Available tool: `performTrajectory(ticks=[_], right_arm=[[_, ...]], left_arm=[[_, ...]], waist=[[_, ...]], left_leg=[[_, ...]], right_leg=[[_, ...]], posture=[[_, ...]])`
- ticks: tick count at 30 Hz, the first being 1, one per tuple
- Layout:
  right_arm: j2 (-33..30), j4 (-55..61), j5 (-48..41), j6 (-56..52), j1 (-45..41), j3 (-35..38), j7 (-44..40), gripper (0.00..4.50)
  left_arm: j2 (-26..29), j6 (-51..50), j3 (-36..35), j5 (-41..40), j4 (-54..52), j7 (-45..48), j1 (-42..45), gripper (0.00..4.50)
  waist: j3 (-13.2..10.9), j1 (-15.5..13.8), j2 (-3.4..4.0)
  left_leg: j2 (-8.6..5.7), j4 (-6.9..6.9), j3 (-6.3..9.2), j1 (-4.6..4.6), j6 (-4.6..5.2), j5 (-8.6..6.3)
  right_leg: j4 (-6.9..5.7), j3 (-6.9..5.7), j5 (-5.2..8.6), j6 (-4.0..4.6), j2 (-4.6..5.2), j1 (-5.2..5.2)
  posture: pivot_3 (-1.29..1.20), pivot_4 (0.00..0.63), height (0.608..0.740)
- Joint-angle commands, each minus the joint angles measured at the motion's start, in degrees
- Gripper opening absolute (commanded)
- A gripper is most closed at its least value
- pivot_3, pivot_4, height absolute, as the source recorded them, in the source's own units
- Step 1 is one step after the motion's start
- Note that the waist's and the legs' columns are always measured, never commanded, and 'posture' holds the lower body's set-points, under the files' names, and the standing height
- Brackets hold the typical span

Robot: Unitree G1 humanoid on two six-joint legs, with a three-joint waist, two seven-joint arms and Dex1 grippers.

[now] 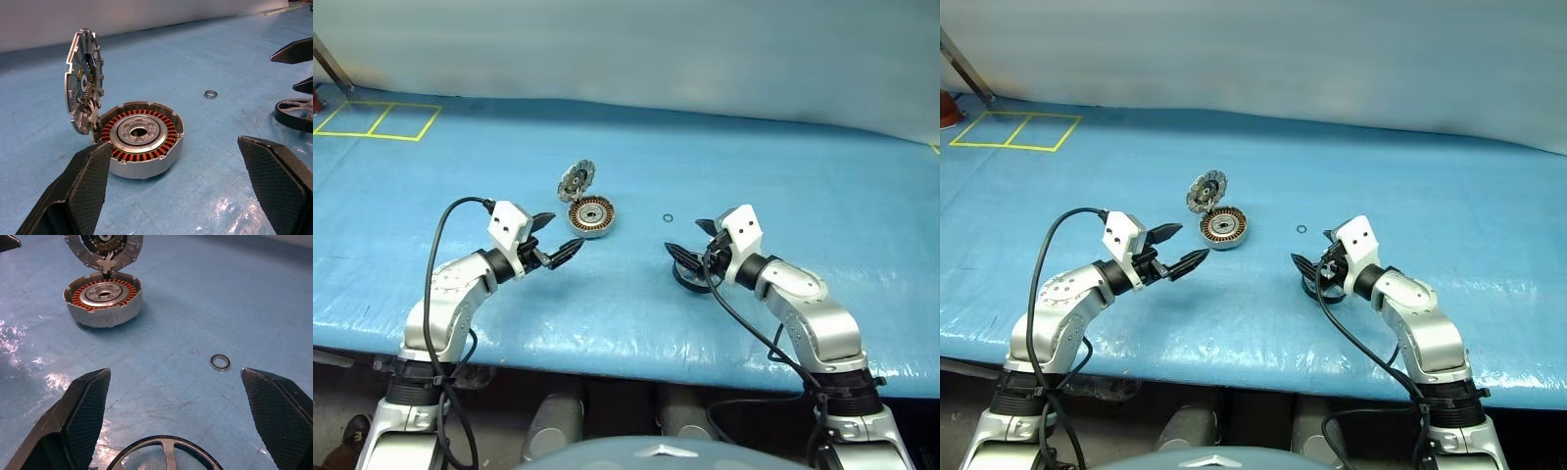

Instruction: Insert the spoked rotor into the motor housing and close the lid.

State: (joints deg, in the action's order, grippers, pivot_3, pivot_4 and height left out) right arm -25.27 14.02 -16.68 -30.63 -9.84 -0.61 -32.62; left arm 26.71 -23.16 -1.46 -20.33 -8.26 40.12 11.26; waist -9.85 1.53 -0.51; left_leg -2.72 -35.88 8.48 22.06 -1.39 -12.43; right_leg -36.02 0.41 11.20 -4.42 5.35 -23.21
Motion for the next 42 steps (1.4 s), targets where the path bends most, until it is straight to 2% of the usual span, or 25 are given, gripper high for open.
performTrajectory(ticks=[1, 12, 18, 23, 27, 31, 36, 42], right_arm=[[-0.2, 2.5, -1.2, -0.1, -0.3, 1.0, -0.3, 4.49], [-0.5, 2.8, -1.5, 0.0, 0.0, 0.0, -1.1, 4.49], [-0.6, 2.3, -1.2, 0.0, -0.8, -1.0, -2.1, 4.49], [-0.7, 0.9, -1.3, 0.2, -2.7, -1.1, -3.1, 4.49], [-1.6, 0.3, -1.1, -0.5, -3.9, -1.5, -4.1, 4.49], [-3.0, 0.6, -1.0, -1.8, -4.9, -1.8, -4.9, 4.49], [-5.0, 1.5, -1.1, -3.6, -5.5, -1.7, -5.7, 4.49], [-6.9, 3.0, -1.6, -5.3, -5.5, -1.0, -5.9, 4.49]], left_arm=[[0.7, 0.9, -0.1, 0.3, -0.1, 0.7, 1.1, 4.5], [2.5, 0.2, 1.4, 2.0, 0.6, 2.1, 2.5, 4.5], [7.8, -1.2, 7.8, 6.4, -1.1, 7.2, 9.7, 4.5], [11.6, 1.8, 17.9, 14.7, 1.1, 14.6, 22.0, 4.5], [12.9, 9.7, 28.8, 27.8, 8.6, 20.0, 34.3, 4.5], [11.9, 19.1, 37.7, 39.5, 17.6, 23.5, 43.8, 4.5], [9.9, 29.0, 45.0, 50.5, 27.5, 26.4, 52.0, 4.5], [6.9, 35.4, 47.8, 56.8, 33.9, 27.6, 54.7, 4.5]], waist=[[0.0, 0.0, 0.0], [0.0, 0.0, -0.03], [0.0, 0.0, -0.08], [-0.1, -0.1, -0.12], [-0.1, -0.1, -0.13], [-0.1, 0.2, -0.15], [-0.1, 0.2, -0.19], [-0.1, 0.3, -0.22]], left_leg=[[0.0, 0.0, -0.05, 0.01, 0.01, -0.01], [0.0, 0.0, -0.27, 0.08, 0.08, -0.05], [0.01, -0.04, -0.28, 0.12, 0.08, -0.05], [-0.02, -0.17, -0.28, 0.4, 0.09, -0.04], [-0.03, -0.14, -0.3, 0.44, 0.12, -0.06], [-0.03, -0.13, -0.32, 0.5, 0.16, -0.08], [-0.03, -0.14, -0.34, 0.54, 0.19, -0.1], [-0.03, -0.17, -0.35, 0.57, 0.26, -0.13]], right_leg=[[0.0, 0.04, -0.01, -0.01, 0.0, -0.03], [0.01, 0.23, -0.09, -0.14, 0.0, -0.2], [0.02, 0.24, -0.17, -0.29, -0.02, -0.23], [0.07, 0.24, -0.27, -0.38, -0.04, -0.4], [0.15, 0.26, -0.35, -0.5, -0.05, -0.43], [0.15, 0.29, -0.36, -0.52, -0.07, -0.51], [0.16, 0.3, -0.37, -0.55, -0.06, -0.53], [0.17, 0.31, -0.37, -0.58, -0.06, -0.53]], posture=[[0.0, 0.15, 0.74], [0.0, 0.15, 0.74], [0.0, 0.15, 0.74], [0.0, 0.15, 0.74], [0.0, 0.15, 0.74], [0.0, 0.15, 0.74], [0.0, 0.15, 0.74], [0.0, 0.15, 0.74]])
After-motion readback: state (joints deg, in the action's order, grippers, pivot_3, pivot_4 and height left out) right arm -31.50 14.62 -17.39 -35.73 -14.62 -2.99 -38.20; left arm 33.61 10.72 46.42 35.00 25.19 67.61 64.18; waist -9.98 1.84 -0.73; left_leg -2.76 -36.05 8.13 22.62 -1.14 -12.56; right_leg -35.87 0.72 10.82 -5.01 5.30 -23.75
